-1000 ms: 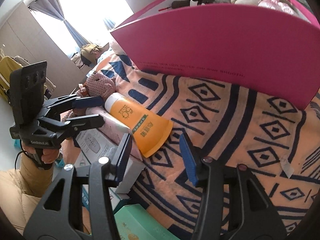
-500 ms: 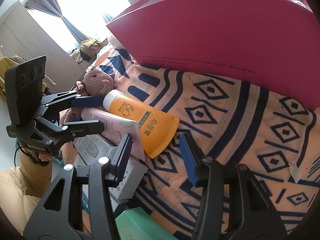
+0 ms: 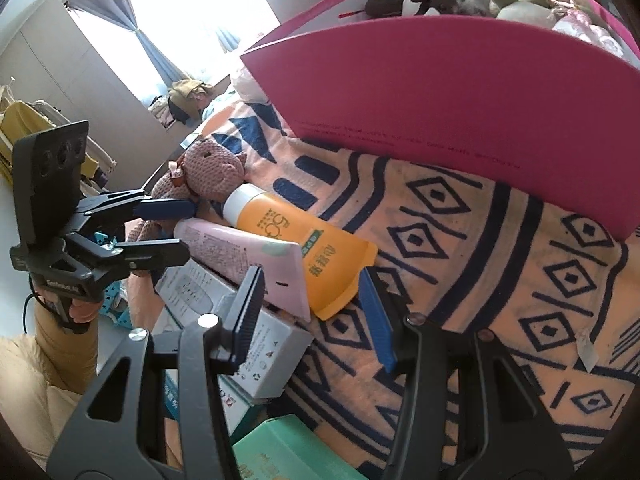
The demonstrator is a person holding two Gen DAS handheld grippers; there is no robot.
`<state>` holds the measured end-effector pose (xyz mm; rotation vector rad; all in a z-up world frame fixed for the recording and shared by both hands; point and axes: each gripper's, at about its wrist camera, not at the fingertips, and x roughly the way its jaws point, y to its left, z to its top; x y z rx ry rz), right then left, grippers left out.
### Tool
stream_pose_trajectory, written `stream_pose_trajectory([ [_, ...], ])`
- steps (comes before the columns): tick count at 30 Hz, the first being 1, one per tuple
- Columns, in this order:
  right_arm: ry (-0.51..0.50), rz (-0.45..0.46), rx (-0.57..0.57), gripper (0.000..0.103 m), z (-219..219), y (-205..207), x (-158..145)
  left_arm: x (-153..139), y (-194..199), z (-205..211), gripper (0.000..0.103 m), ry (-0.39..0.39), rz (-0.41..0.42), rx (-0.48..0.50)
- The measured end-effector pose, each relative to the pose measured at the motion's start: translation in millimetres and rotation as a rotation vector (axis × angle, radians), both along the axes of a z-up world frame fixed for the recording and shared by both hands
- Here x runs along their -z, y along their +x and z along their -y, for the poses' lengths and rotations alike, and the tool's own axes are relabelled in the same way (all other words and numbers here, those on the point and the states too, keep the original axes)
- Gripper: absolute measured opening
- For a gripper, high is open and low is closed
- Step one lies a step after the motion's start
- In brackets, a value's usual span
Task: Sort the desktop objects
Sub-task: 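Reach the left gripper to the white-and-pink lotion tube and grasp it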
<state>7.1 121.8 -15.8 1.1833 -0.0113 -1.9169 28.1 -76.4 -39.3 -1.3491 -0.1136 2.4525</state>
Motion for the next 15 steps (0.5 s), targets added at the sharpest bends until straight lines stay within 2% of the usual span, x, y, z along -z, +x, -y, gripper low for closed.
stream_pose_trajectory([
  [8, 0.016, -0.048, -0.038, 0.051, 10, 7, -5, -2, 13, 6, 0.067, -0.039, 0.028, -0.028],
  [12, 0.024, -0.045, -0.064, 0.047, 19, 6, -4, 4, 13, 5, 0.067, -0.021, 0.051, -0.018],
  [15, 0.029, -0.040, -0.084, 0.040, 25, 8, -2, 10, 10, 4, 0.065, -0.016, 0.070, -0.027],
])
